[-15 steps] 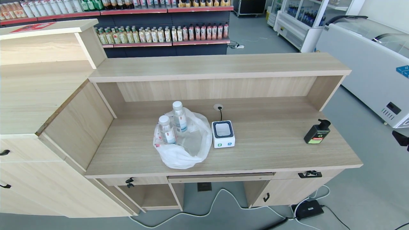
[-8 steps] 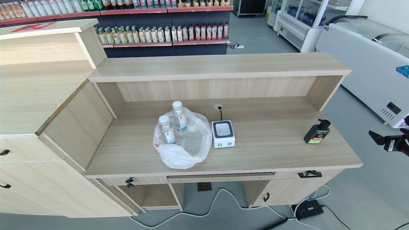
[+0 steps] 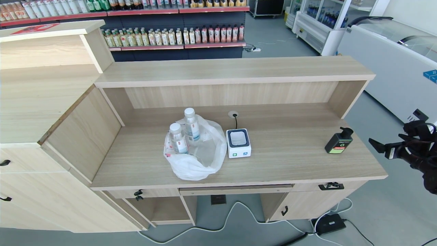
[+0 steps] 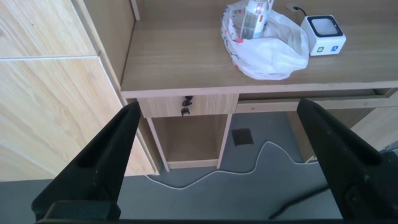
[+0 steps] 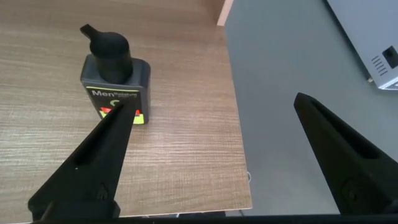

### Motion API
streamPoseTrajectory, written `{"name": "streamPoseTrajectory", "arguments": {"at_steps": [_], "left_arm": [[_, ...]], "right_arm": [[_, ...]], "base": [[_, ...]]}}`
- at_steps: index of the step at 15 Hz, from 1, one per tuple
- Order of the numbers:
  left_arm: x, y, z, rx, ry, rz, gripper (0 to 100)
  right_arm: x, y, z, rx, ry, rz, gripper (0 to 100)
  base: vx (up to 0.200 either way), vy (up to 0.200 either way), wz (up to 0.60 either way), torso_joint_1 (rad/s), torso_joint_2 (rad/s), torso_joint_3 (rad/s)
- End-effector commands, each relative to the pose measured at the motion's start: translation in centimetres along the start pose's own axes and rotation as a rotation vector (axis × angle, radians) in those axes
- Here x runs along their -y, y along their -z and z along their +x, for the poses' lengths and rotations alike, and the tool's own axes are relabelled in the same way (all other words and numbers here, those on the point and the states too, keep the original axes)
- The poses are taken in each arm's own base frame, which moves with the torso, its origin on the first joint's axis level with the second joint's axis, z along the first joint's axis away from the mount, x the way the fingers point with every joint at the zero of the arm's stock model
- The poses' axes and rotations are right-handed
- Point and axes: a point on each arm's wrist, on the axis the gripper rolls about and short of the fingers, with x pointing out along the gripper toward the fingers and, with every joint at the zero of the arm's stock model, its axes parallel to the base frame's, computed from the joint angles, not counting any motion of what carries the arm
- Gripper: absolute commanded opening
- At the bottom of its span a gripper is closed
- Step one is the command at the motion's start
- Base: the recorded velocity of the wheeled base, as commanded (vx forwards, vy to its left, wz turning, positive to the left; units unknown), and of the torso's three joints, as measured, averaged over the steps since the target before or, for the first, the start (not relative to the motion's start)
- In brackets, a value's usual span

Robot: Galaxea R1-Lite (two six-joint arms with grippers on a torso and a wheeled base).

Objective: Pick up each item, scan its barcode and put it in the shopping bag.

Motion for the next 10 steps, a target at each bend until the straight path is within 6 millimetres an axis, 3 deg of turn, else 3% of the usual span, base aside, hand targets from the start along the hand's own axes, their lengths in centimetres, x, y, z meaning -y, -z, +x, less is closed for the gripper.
{"name": "streamPoseTrajectory", "arguments": {"at_steps": [1, 10], "left_arm": [[0.0, 0.0, 0.0, 0.001, 0.001, 0.000, 100], [0.0, 0.0, 0.0, 0.001, 0.001, 0.000, 100]], "right_arm": [[-0.3, 0.7, 0.4, -0.013, -0.011, 0.007, 100], [-0.5, 1.9, 1.7, -0.015, -0.020, 0.014, 100]], "base": [[0.000, 0.000, 0.00, 0.000, 0.00, 0.000], [0.000, 0.000, 0.00, 0.000, 0.00, 0.000]]}}
